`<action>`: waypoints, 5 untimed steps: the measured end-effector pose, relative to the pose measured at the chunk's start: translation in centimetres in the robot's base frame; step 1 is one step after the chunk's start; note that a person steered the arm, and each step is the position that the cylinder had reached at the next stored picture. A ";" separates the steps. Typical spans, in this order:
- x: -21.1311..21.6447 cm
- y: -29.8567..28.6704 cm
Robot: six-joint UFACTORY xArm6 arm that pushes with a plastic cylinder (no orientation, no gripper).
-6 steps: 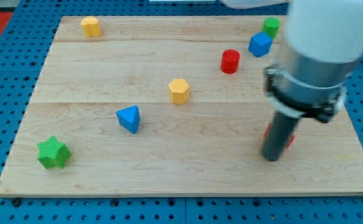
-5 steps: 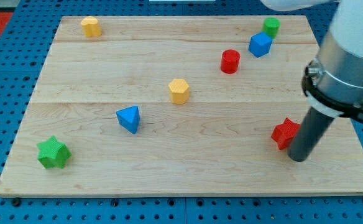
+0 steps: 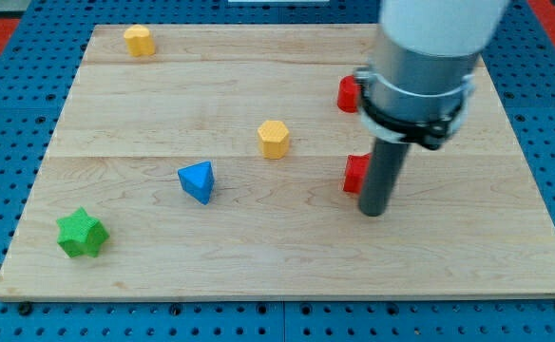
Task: Move the red star towards the red circle
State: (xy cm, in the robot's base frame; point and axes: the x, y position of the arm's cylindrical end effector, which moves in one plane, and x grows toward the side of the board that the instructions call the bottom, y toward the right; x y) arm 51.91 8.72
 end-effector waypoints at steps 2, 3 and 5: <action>-4.8 0.5; -5.4 2.8; -6.6 6.5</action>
